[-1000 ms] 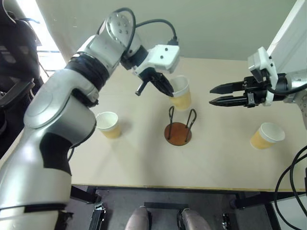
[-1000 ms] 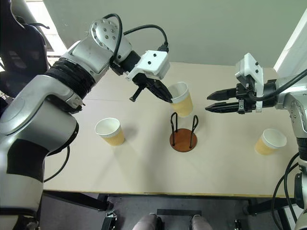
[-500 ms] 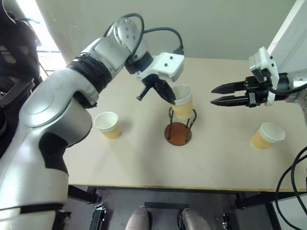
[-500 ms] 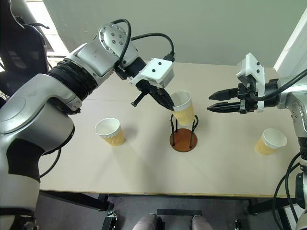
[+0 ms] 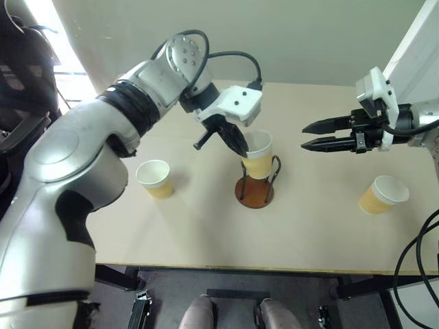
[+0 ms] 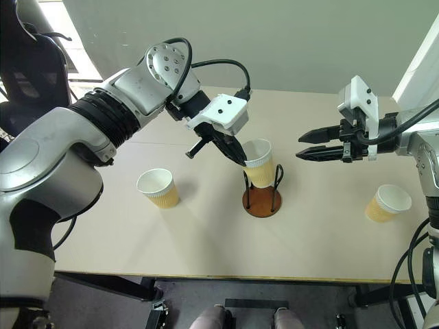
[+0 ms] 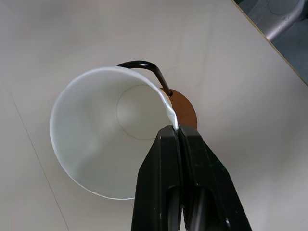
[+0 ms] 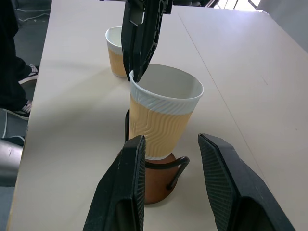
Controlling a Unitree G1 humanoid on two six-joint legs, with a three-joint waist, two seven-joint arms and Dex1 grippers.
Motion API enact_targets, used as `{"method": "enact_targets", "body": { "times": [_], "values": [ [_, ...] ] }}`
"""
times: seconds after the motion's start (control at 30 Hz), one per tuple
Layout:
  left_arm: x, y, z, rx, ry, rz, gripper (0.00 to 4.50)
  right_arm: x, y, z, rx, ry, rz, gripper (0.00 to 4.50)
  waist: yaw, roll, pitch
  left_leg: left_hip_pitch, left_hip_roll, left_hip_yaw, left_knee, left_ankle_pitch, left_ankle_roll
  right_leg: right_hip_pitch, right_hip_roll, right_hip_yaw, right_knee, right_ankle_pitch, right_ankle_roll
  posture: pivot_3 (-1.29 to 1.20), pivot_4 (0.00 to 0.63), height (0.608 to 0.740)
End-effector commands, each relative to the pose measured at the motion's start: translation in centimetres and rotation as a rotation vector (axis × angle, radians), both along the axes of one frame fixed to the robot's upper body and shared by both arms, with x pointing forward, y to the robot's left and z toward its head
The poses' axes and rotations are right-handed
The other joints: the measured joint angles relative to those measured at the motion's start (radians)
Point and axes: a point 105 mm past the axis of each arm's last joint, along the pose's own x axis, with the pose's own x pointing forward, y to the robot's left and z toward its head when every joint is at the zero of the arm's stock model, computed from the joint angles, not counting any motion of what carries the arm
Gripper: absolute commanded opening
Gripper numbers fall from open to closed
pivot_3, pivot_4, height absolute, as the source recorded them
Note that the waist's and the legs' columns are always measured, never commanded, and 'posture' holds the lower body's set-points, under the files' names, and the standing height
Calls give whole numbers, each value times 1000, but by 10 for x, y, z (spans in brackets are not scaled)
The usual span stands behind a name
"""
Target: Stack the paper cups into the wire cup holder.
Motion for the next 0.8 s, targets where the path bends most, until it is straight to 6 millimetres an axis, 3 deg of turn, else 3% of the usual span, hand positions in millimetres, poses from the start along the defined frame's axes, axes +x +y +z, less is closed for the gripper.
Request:
{"method": "enact_targets", "body": {
  "times": [0.03,0.13,0.43,0.6,0.7,0.8],
  "values": [
    [-4,1,3,23,-13,-47,411,-3,0,12,-4,-65,1,1719,1,0,0,0,0,-1,0,0,0,0,-1,0,0,0,0,0,150,740],
    [-5,4,1,46,-10,-47,1216,-3,0,13,-6,-66,1,1719,1,0,0,0,0,-1,0,0,0,0,-1,0,-1,0,0,0,150,740],
    [-12,-2,10,27,-14,-85,4449,-3,-2,11,-12,-67,-3,1719,1,1,0,0,1,-1,0,0,0,2,-1,0,-3,0,1,0,150,740],
    [-10,-10,40,-206,9,-52,4449,-2,-7,8,-20,-56,-24,1719,2,1,0,0,0,-1,0,0,0,2,-1,0,-4,1,1,0,150,740],
    [-4,2,64,-385,66,47,4449,-2,-14,3,-28,-38,-52,1719,-1,2,0,0,1,0,0,0,1,2,-1,1,-4,1,1,0,150,740],
    [4,21,72,-482,81,121,4449,-2,-20,-2,-29,-19,-75,1719,-4,4,0,0,1,0,-1,0,1,2,0,1,-5,1,1,0,150,740]
  ]
}}
